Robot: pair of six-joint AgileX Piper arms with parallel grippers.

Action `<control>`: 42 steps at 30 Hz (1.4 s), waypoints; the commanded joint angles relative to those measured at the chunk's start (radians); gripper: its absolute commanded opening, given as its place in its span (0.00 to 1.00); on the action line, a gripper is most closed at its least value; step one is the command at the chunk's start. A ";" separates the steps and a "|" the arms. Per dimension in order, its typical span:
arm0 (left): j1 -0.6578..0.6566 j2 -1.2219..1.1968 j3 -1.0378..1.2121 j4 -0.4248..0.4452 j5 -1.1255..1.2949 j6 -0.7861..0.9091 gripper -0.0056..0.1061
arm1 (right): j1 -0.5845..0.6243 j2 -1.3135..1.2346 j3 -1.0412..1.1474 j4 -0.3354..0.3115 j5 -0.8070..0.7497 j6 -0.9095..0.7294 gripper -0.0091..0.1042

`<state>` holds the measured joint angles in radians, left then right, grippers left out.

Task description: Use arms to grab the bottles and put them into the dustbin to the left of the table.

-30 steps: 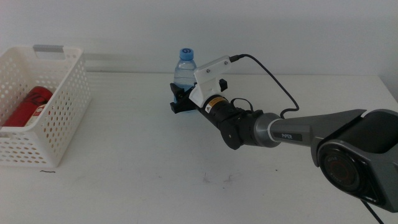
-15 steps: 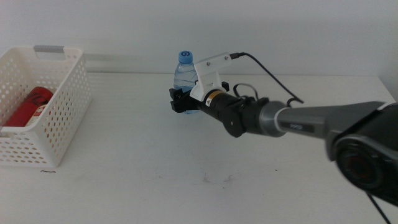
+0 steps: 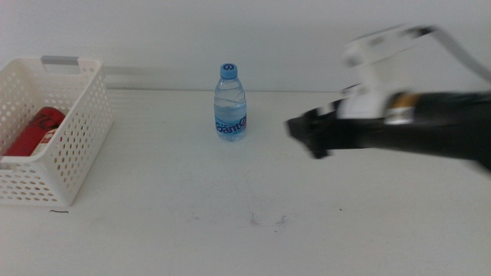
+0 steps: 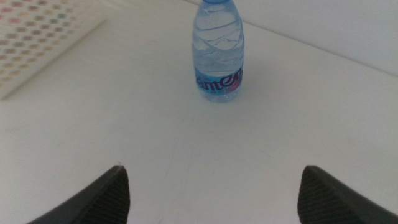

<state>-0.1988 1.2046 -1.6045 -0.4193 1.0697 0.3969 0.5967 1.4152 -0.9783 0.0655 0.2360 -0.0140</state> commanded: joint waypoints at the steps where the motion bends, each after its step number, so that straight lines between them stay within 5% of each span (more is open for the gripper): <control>1: -0.002 -0.004 0.001 0.001 -0.015 -0.003 0.89 | 0.002 -0.181 0.024 -0.013 0.170 -0.012 0.74; 7: -0.002 -0.004 0.001 0.009 -0.015 -0.003 0.89 | 0.002 -0.403 0.018 -0.042 0.370 -0.014 0.74; 28: -0.016 -0.007 0.031 0.049 -0.054 -0.005 0.89 | 0.002 -0.454 0.018 -0.051 0.364 -0.010 0.74; 32: -0.147 -0.084 0.264 0.248 -0.369 -0.091 0.89 | 0.002 -0.454 0.018 -0.051 0.364 -0.010 0.74; 36: -0.299 -0.192 0.671 0.552 -0.886 -0.442 0.89 | 0.002 -0.454 0.018 -0.051 0.364 -0.010 0.74; 39: -0.310 -0.198 0.976 0.574 -1.307 -0.576 0.89 | 0.002 -0.454 0.018 -0.051 0.364 -0.010 0.74; 42: -0.310 -0.131 1.180 0.486 -1.526 -0.586 0.89 | 0.002 -0.454 0.018 -0.051 0.364 -0.010 0.74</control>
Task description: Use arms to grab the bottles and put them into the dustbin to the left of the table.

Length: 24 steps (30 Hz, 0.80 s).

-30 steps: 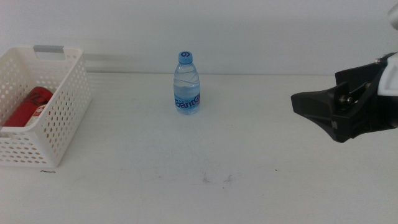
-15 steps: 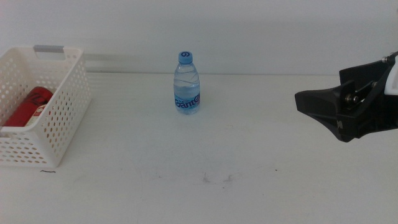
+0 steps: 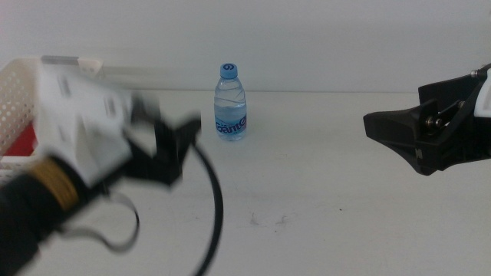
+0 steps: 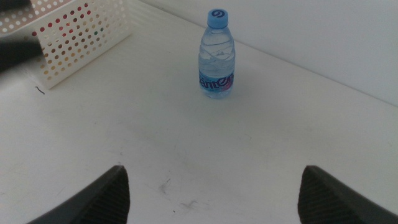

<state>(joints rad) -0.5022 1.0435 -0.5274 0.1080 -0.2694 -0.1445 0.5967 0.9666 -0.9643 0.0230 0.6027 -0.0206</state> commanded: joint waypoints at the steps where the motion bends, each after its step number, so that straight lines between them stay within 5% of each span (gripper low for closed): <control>1: -0.006 0.054 0.151 -0.064 -0.233 -0.045 0.89 | 0.002 -0.005 0.004 -0.009 -0.002 -0.003 0.74; 13: -0.006 0.418 0.184 -0.214 -0.655 0.110 0.89 | 0.002 -0.005 0.004 -0.009 -0.002 -0.003 0.74; 24: 0.080 0.791 -0.153 -0.084 -0.644 0.109 0.89 | 0.002 -0.005 0.004 -0.009 -0.002 -0.003 0.74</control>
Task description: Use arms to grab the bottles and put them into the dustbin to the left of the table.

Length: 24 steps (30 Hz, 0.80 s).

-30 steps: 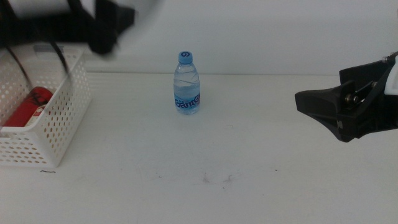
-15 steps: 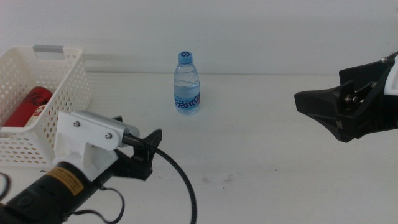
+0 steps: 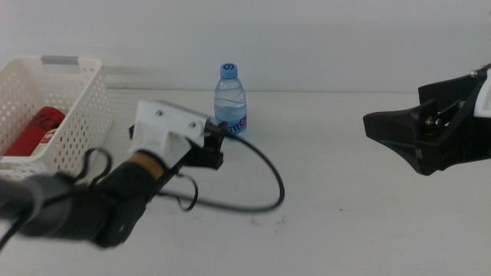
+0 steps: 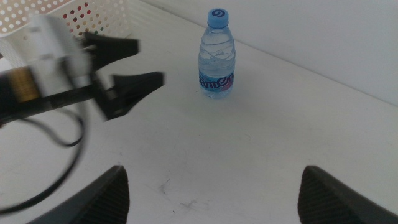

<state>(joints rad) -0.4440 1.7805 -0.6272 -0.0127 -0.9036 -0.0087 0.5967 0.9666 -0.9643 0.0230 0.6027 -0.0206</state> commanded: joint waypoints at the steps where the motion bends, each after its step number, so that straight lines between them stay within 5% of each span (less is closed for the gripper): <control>1: 0.036 0.093 -0.087 0.068 -0.010 -0.056 0.89 | 0.002 -0.005 0.004 -0.009 -0.002 -0.003 0.74; 7: 0.086 0.280 -0.258 0.203 -0.010 -0.159 0.89 | 0.002 -0.005 0.004 -0.009 -0.002 -0.003 0.74; 24: 0.085 0.589 -0.645 0.173 0.003 -0.182 0.89 | 0.002 -0.005 0.004 -0.009 -0.002 -0.003 0.74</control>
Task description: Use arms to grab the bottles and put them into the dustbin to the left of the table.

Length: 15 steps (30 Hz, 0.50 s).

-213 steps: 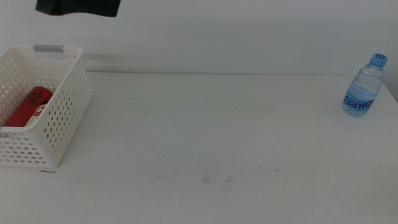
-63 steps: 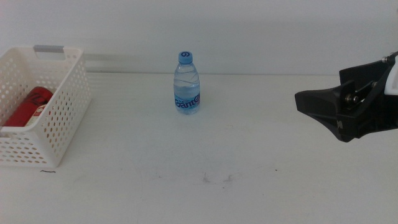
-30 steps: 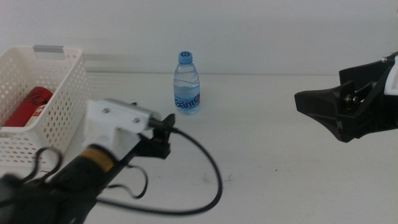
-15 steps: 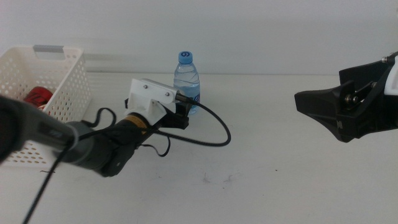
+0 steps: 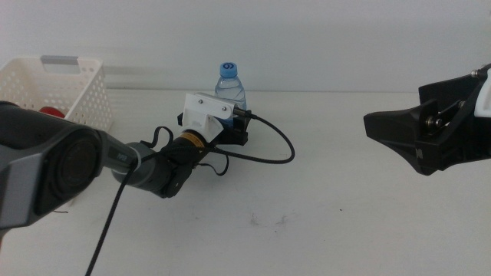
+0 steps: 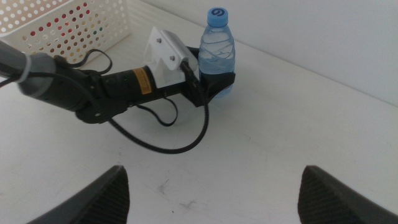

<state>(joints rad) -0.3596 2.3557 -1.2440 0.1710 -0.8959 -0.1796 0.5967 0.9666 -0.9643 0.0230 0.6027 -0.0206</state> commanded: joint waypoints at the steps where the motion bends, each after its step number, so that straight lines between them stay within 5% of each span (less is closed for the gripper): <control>1: 0.001 0.025 -0.049 -0.011 -0.002 -0.011 0.89 | 0.002 -0.005 0.004 -0.009 -0.002 -0.003 0.74; 9: 0.001 0.070 -0.133 -0.021 0.045 -0.011 0.80 | 0.002 -0.005 0.004 -0.009 -0.002 -0.003 0.74; 15: 0.001 -0.107 -0.059 0.044 0.335 -0.070 0.27 | 0.002 -0.005 0.004 -0.009 -0.002 -0.003 0.74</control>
<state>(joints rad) -0.3596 2.3271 -1.3312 0.1995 -0.6510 -0.2045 0.5967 0.9666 -0.9643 0.0230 0.6027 -0.0206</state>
